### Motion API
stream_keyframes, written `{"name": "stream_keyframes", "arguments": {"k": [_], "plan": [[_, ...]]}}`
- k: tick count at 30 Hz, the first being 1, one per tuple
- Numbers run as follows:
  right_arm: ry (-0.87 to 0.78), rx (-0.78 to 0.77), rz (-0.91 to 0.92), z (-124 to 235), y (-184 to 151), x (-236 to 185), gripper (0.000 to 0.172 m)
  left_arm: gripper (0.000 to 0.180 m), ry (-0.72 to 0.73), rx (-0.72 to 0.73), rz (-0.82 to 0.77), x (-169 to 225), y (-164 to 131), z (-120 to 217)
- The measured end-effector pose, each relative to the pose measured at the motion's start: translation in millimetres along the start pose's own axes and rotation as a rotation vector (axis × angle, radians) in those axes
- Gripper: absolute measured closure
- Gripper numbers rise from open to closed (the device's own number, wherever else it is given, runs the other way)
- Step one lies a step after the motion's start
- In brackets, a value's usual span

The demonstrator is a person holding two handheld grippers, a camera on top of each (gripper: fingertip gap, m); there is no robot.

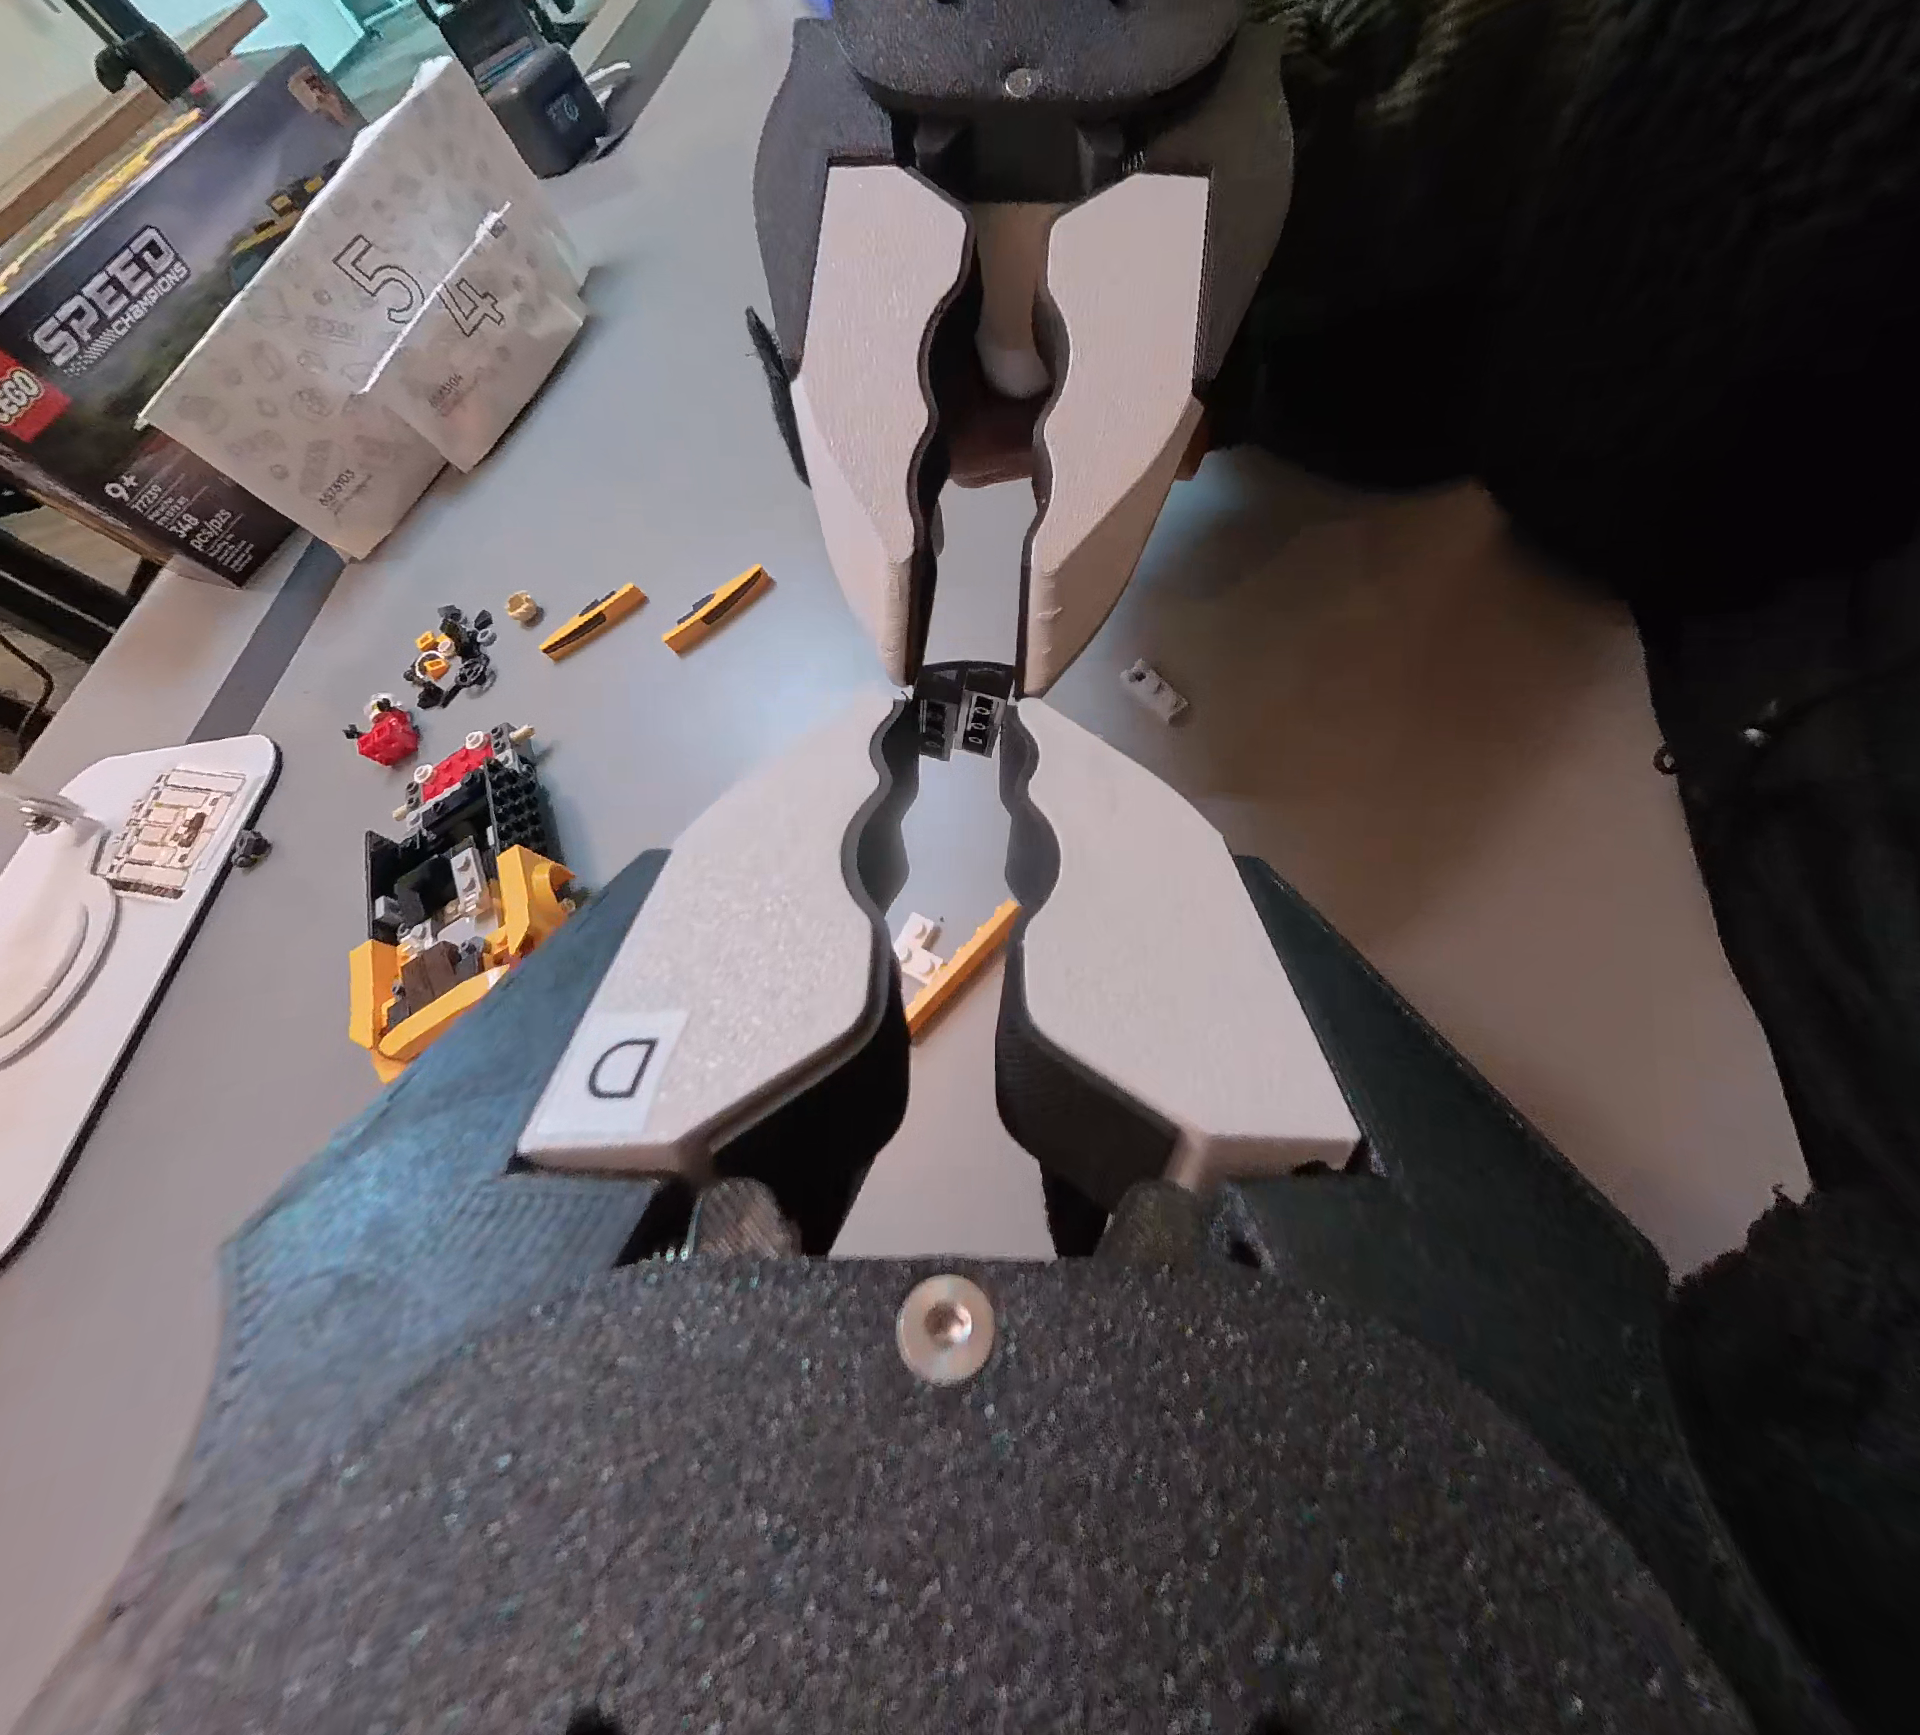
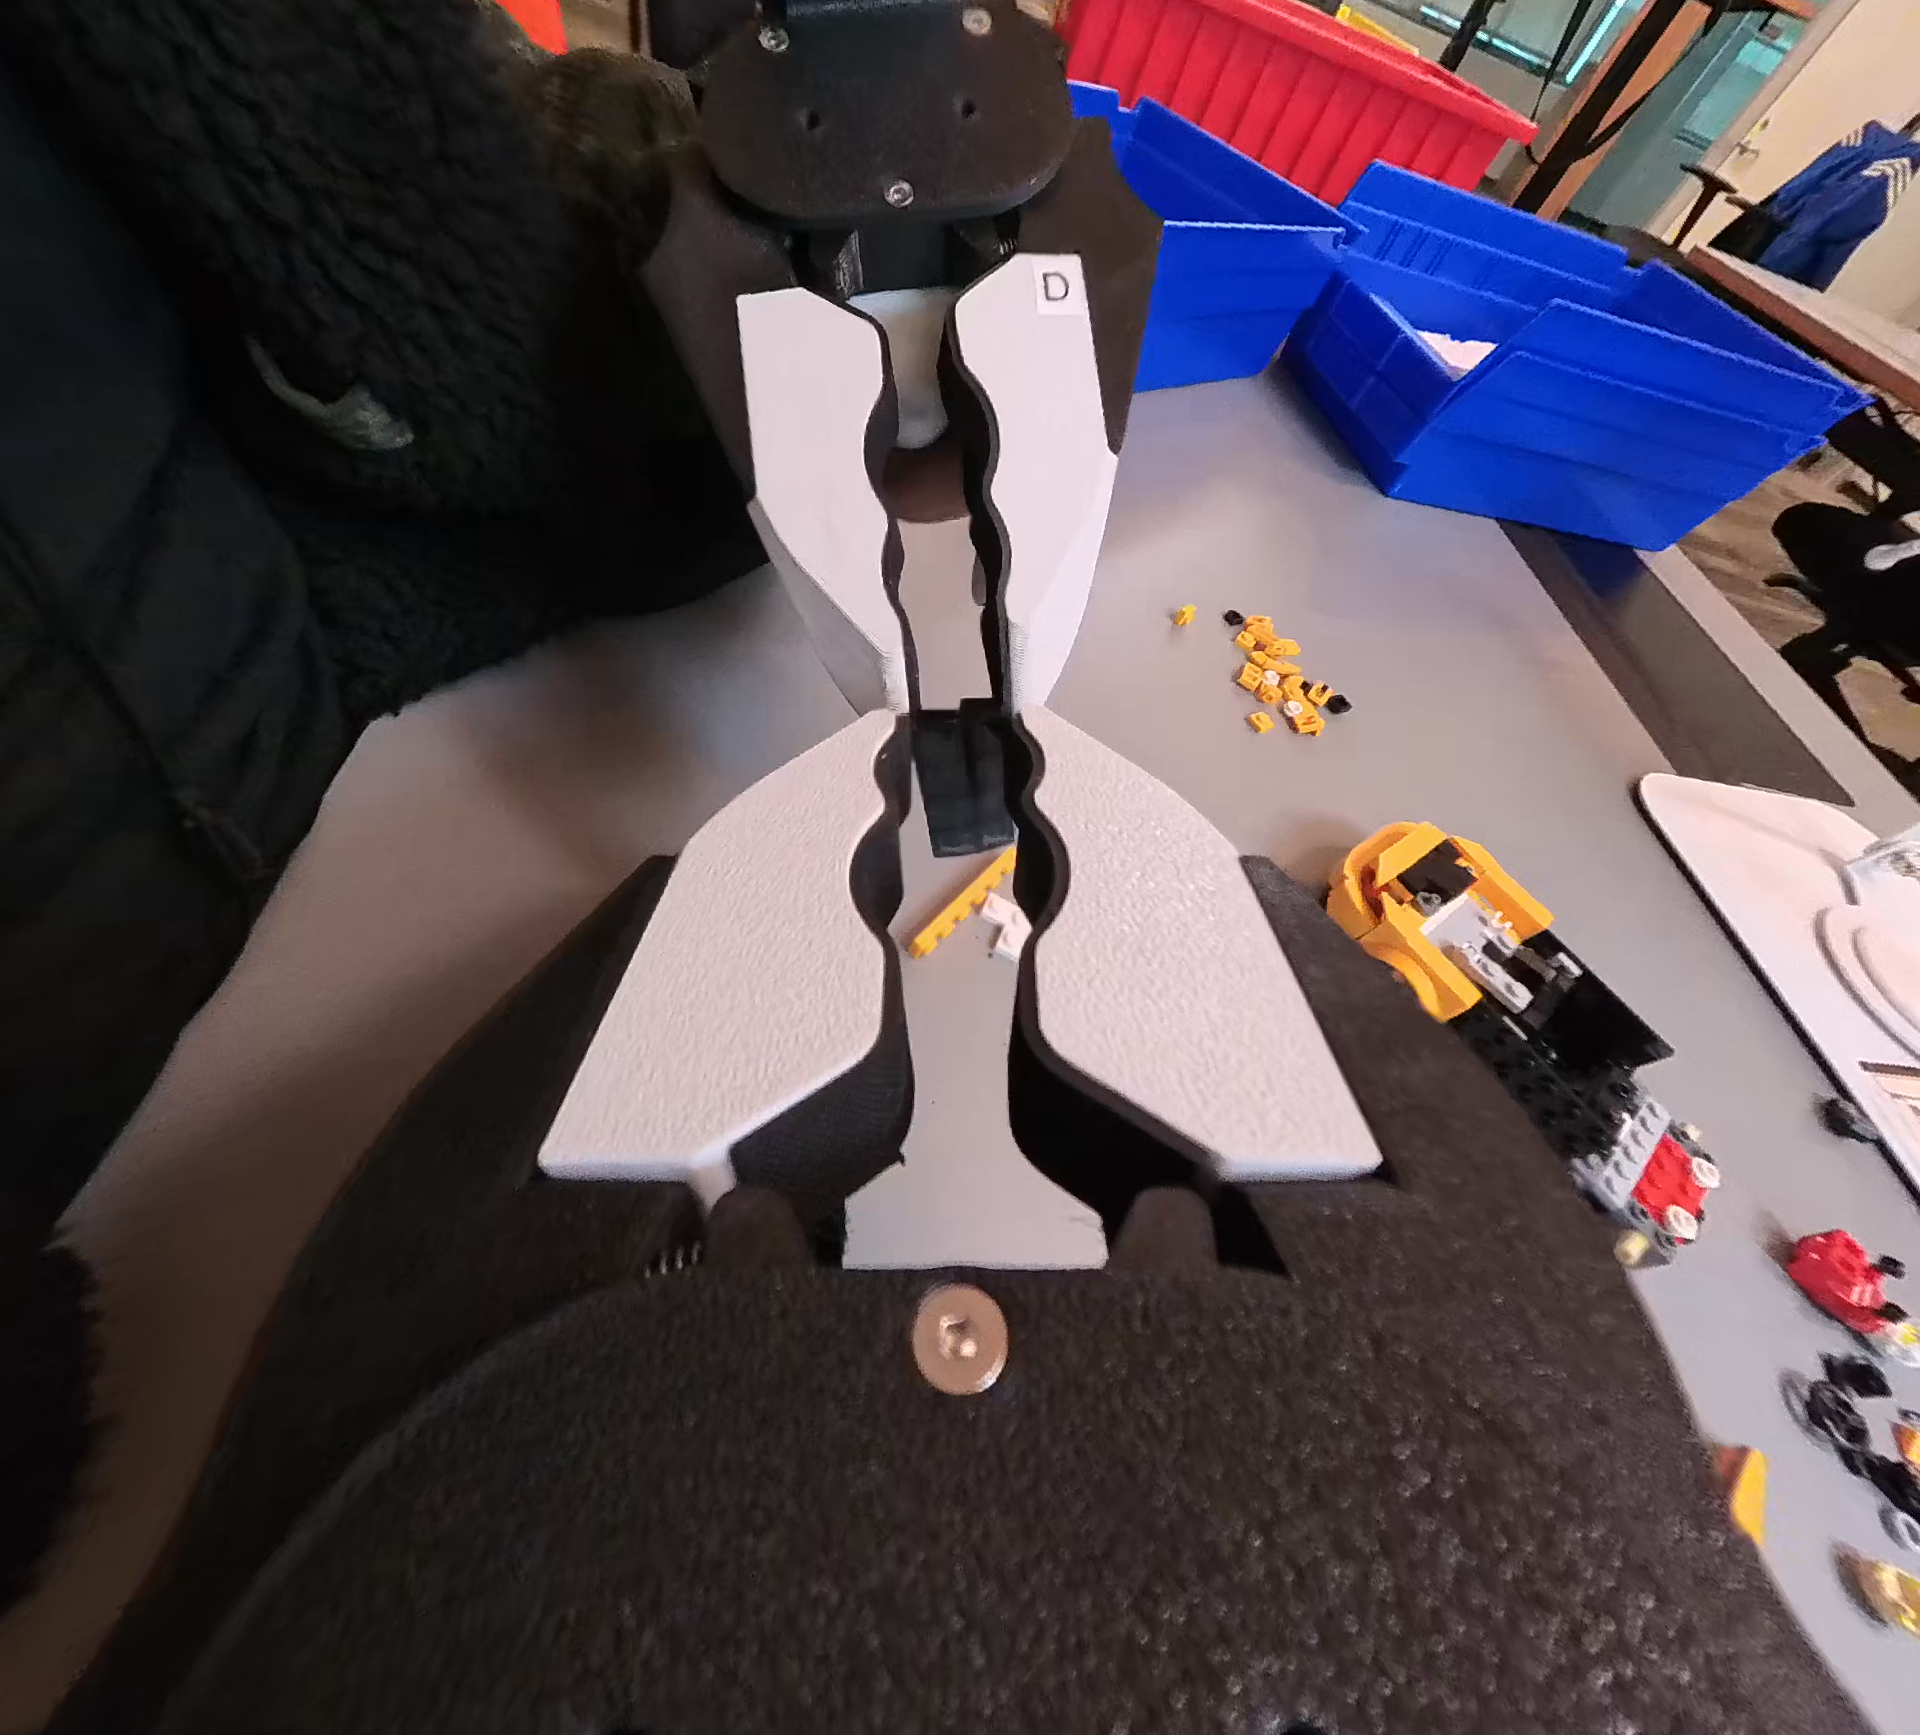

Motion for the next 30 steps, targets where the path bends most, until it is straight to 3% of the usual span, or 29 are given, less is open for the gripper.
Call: {"name": "stream_keyframes", "arguments": {"k": [8, 14, 16, 19, 26, 30], "plan": [[0.064, 0.053, -0.111, -1, -9, 4, 0.156, 0.165, 0.022, -0.033, 0.006, 3, 1, -1], [0.128, 0.262, -0.340, 5, -15, 13, 0.159, 0.166, -0.021, 0.079, 0.095, -1, 7, 6], [0.148, 0.361, -0.435, 9, -18, 17, 0.171, 0.177, -0.036, 0.132, 0.125, -6, 7, 12], [0.168, 0.411, -0.510, 9, -23, 21, 0.172, 0.180, -0.084, 0.160, 0.182, -8, 7, 15], [0.122, 0.318, -0.550, 5, -30, 25, 0.172, 0.180, -0.039, 0.055, 0.302, -21, -7, 4], [0.001, 0.097, -0.504, 6, -38, 31, 0.169, 0.180, 0.092, -0.024, 0.386, -41, -22, 4]]}}
Point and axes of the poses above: each gripper's, where its closed fingertips meet, z back along the fingers, y out of its top, x = y × z across the jaws, the point moved 10 cm from there along z, back along the fingers, and after that the axes turned 14 degrees about z, right-handed, at the moved point
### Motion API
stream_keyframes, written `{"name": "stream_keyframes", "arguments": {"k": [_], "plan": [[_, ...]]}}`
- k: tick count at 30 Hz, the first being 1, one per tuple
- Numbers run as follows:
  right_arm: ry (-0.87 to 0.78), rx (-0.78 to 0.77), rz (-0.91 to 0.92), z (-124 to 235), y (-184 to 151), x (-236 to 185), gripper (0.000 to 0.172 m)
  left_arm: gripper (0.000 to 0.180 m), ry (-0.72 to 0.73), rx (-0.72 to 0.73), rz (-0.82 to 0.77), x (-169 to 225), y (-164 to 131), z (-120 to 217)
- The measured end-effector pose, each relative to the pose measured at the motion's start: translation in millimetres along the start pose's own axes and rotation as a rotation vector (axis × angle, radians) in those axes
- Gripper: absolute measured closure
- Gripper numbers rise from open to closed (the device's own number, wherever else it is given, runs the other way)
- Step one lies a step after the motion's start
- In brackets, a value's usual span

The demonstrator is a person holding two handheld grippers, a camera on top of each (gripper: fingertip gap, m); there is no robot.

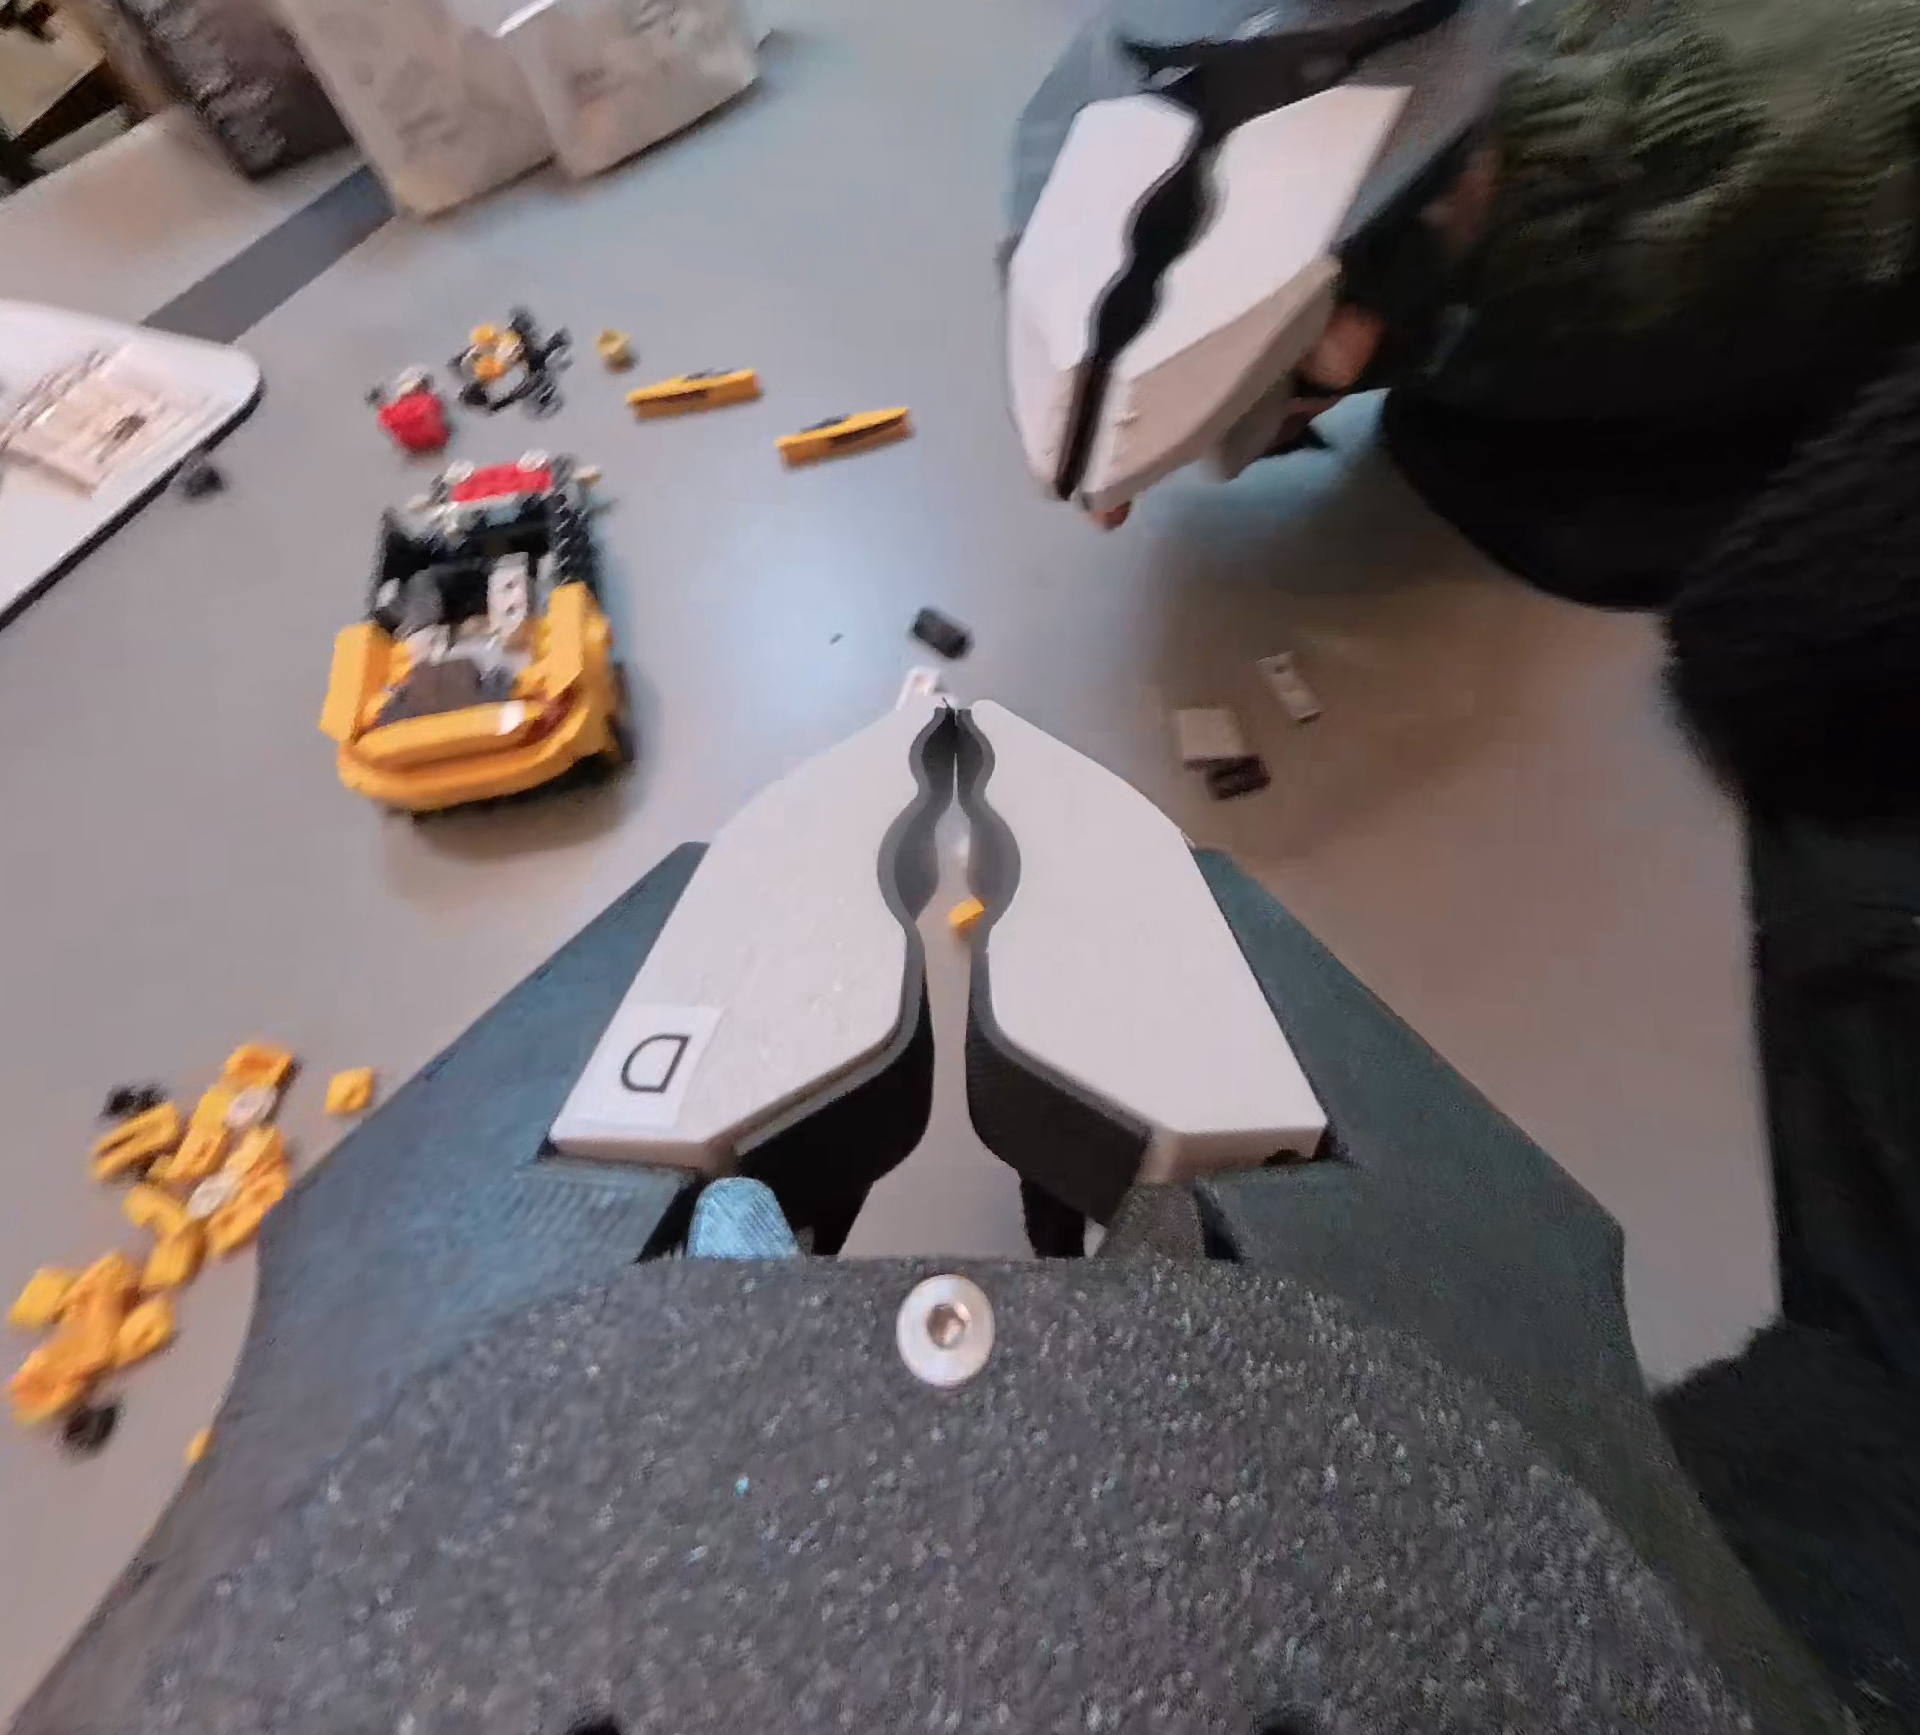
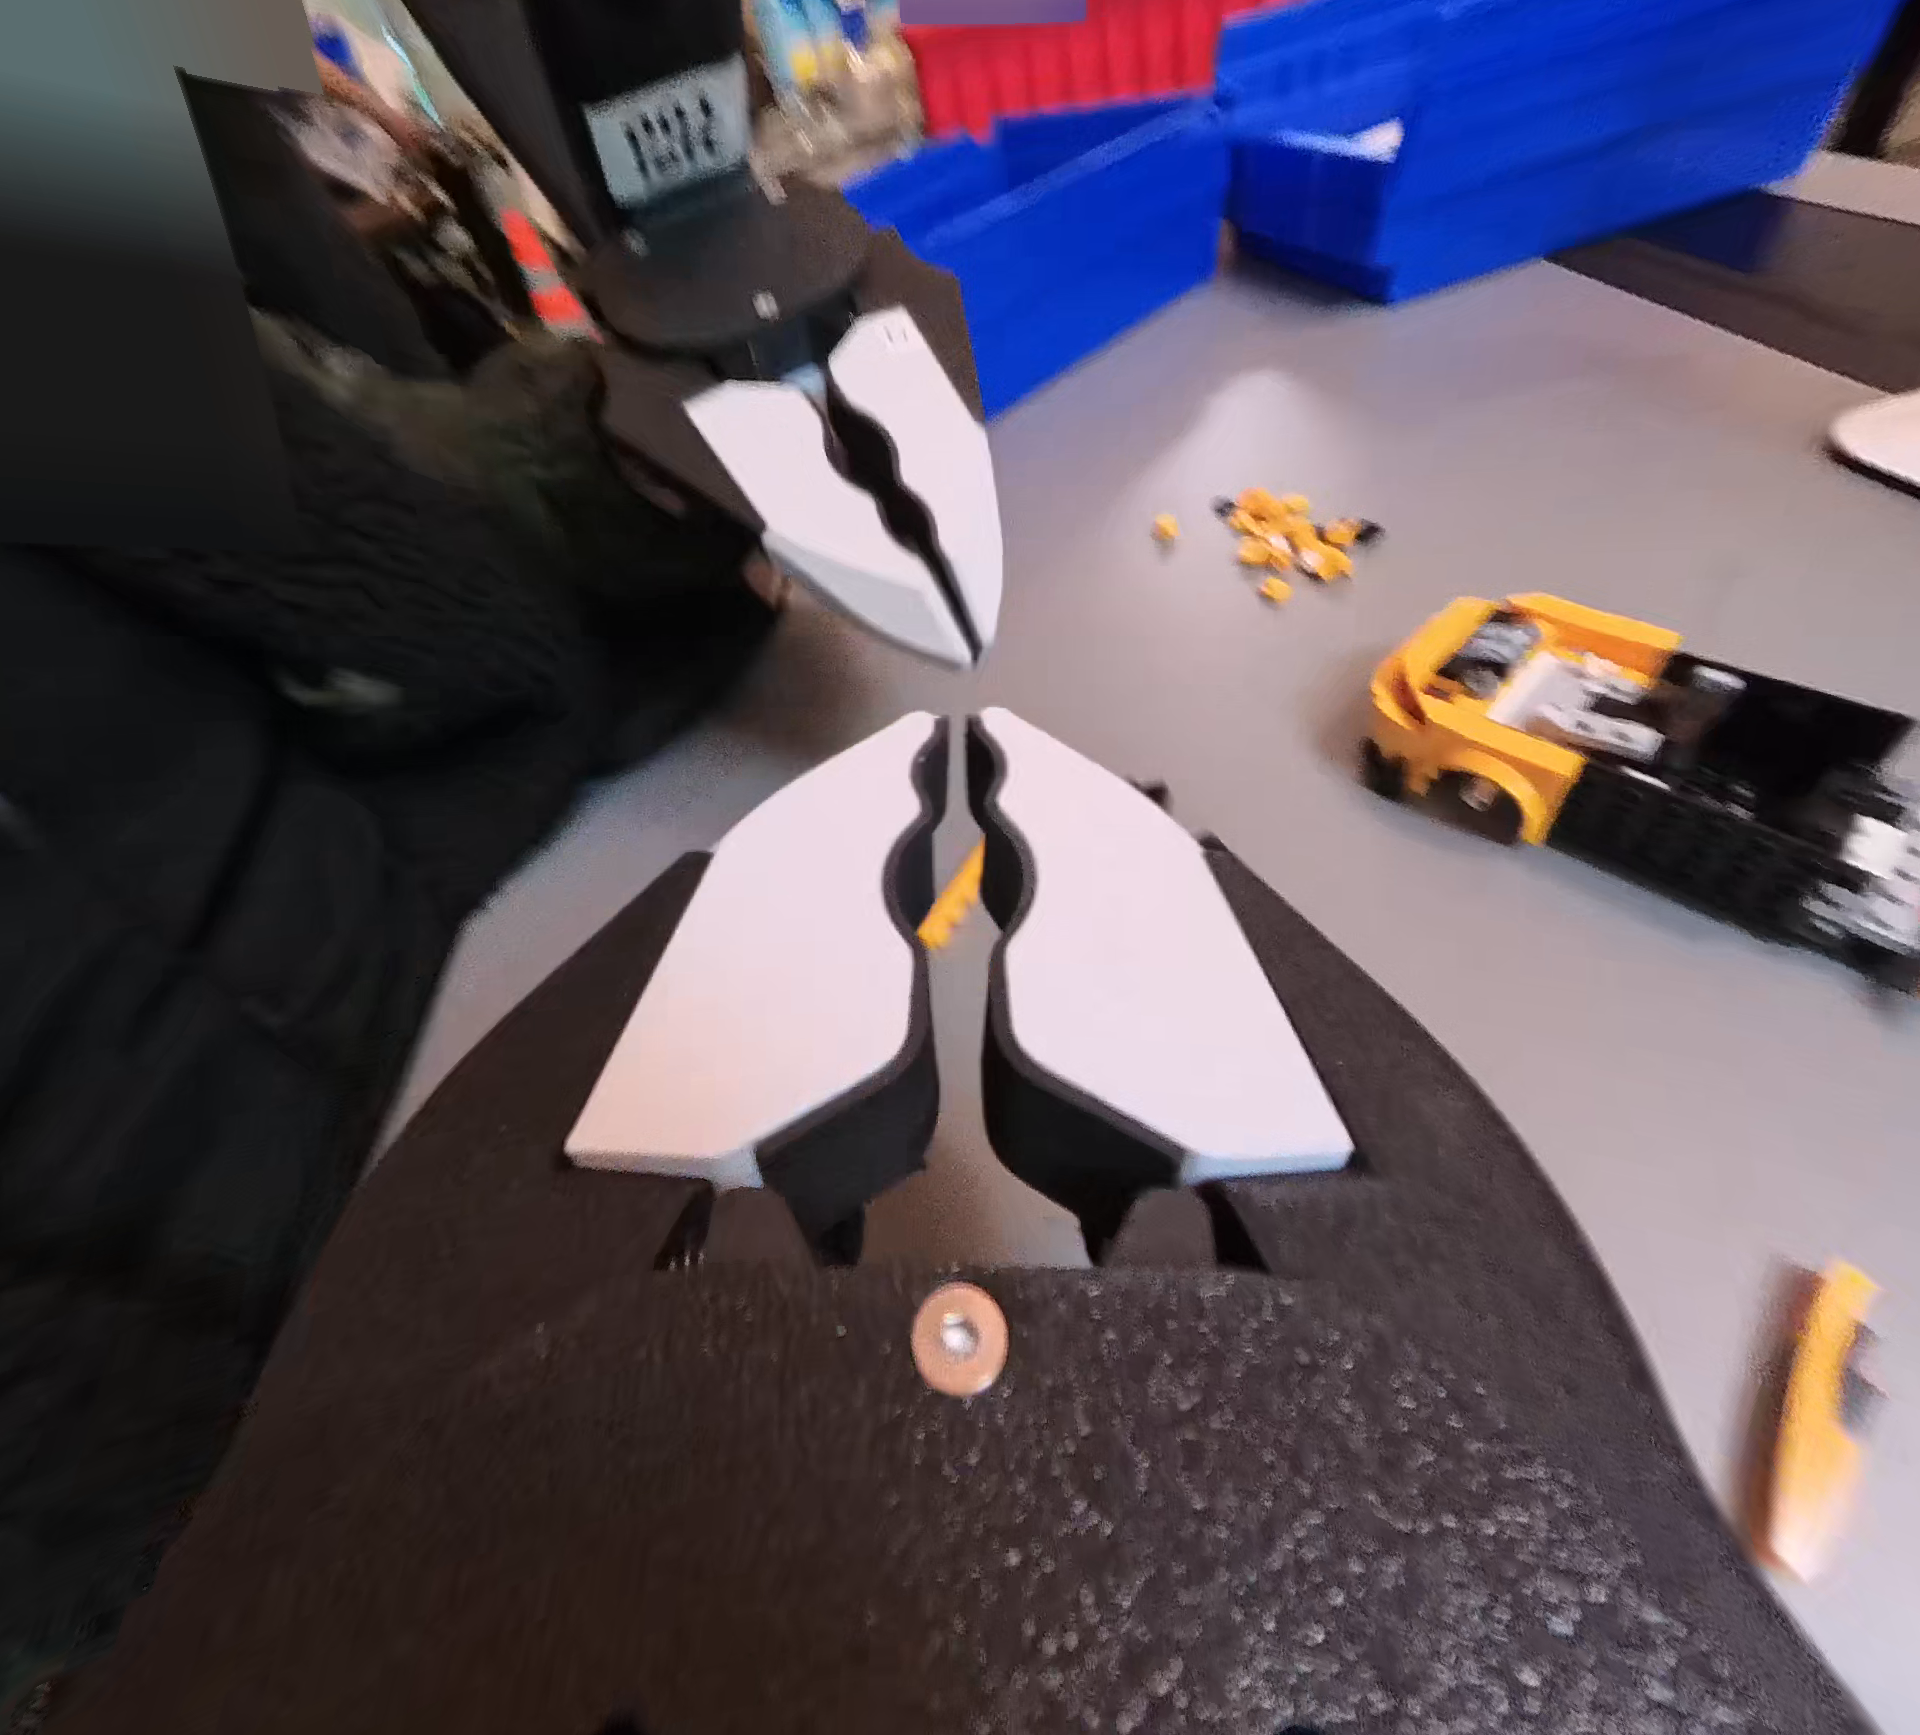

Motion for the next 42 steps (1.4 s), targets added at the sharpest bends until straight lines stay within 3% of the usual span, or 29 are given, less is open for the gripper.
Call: {"name": "stream_keyframes", "arguments": {"k": [6, 16, 19, 21, 26, 30, 31, 35, 42], "plan": [[-0.123, -0.310, 0.102, -8, -14, 6, 0.146, 0.174, 0.128, -0.054, 0.086, -27, -6, -1], [-0.020, -0.614, 0.163, -67, -17, 27, 0.141, 0.168, 0.098, -0.089, 0.186, -43, -17, -2], [-0.011, -0.691, 0.244, -77, -22, 26, 0.154, 0.168, 0.053, -0.076, 0.252, -47, -22, -2], [-0.047, -0.656, 0.325, -76, -20, 21, 0.155, 0.166, 0.007, -0.063, 0.311, -50, -24, -3], [-0.208, -0.370, 0.564, -57, 7, 7, 0.154, 0.153, -0.207, 0.077, 0.434, -47, -16, 0], [-0.266, -0.196, 0.728, -47, 21, -11, 0.155, 0.161, -0.330, 0.236, 0.421, -33, 0, 8], [-0.285, -0.169, 0.763, -45, 23, -15, 0.155, 0.169, -0.348, 0.244, 0.380, -27, 3, 10], [-0.321, -0.107, 0.811, -39, 26, -23, 0.154, 0.169, -0.237, 0.261, 0.183, -9, 11, 17], [-0.175, -0.070, 0.652, -26, 30, -20, 0.154, 0.172, 0.056, 0.176, -0.323, 26, 15, 19]]}}
Point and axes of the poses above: each gripper's, where its closed fingertips meet, z back along the fingers, y out of its top, x = y × z across the jaws, the point moved 10 cm from there along z, back along the fingers, and after that the axes turned 14 degrees about z, right-handed, at the moved point
